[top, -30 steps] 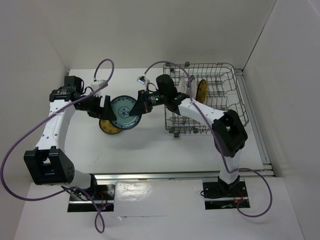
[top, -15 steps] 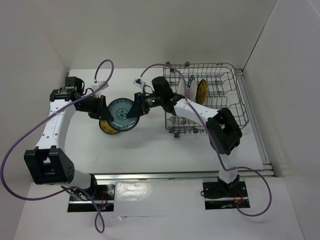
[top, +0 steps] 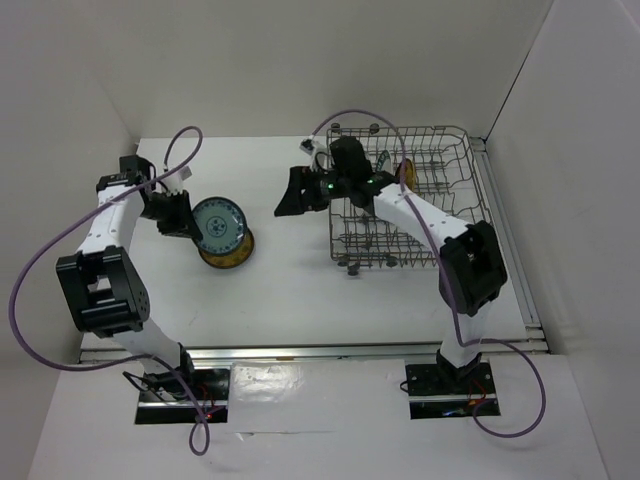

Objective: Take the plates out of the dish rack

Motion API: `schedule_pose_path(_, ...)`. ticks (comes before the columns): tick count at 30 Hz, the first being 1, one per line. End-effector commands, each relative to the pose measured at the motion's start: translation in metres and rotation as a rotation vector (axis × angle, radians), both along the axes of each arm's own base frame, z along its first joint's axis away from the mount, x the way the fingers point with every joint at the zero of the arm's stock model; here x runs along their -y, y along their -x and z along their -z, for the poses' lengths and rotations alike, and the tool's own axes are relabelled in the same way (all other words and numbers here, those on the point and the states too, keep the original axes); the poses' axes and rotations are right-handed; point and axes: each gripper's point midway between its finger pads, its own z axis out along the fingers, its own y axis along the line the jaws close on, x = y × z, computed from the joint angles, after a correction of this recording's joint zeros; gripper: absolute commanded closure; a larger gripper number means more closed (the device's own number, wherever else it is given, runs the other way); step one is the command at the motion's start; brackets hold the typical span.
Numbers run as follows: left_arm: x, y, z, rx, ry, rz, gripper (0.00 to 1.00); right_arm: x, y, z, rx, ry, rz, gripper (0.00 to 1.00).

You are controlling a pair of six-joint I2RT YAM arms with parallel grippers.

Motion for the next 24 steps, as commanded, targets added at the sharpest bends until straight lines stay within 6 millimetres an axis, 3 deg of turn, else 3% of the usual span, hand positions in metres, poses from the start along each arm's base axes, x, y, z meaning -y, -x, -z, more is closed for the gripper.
schedule_pose_path(1, -0.015, -0.019, 0.014, -0.022, -0.059, -0.054, 1.00, 0.022, -0.002, -0.050, 0.130, -0.003, 0.045, 0.15)
schedule_pose_path(4, -0.013, -0.025, 0.032, -0.069, -0.027, -0.054, 1.00, 0.029, 0.002, -0.052, 0.143, 0.028, 0.048, 0.13)
schedule_pose_path(8, -0.013, -0.031, 0.040, -0.099, -0.011, -0.051, 0.98, 0.036, 0.007, -0.061, 0.159, 0.029, 0.066, 0.13)
schedule_pose_path(11, -0.015, -0.031, 0.044, -0.110, -0.018, -0.053, 0.85, 0.040, 0.007, -0.067, 0.184, 0.036, 0.085, 0.13)
schedule_pose_path(12, -0.017, -0.031, 0.045, -0.108, -0.031, -0.049, 0.74, 0.043, 0.007, -0.063, 0.169, 0.056, 0.096, 0.13)
schedule_pose_path(16, -0.021, -0.025, 0.053, -0.149, -0.054, -0.022, 0.53, 0.056, -0.003, -0.063, 0.152, 0.109, 0.190, 0.12)
schedule_pose_path(20, -0.024, -0.025, 0.053, -0.153, -0.071, 0.006, 0.41, 0.066, -0.009, -0.076, 0.175, 0.129, 0.232, 0.12)
schedule_pose_path(24, -0.028, -0.023, 0.054, -0.168, -0.125, 0.006, 0.38, 0.075, -0.013, -0.086, 0.200, 0.133, 0.274, 0.12)
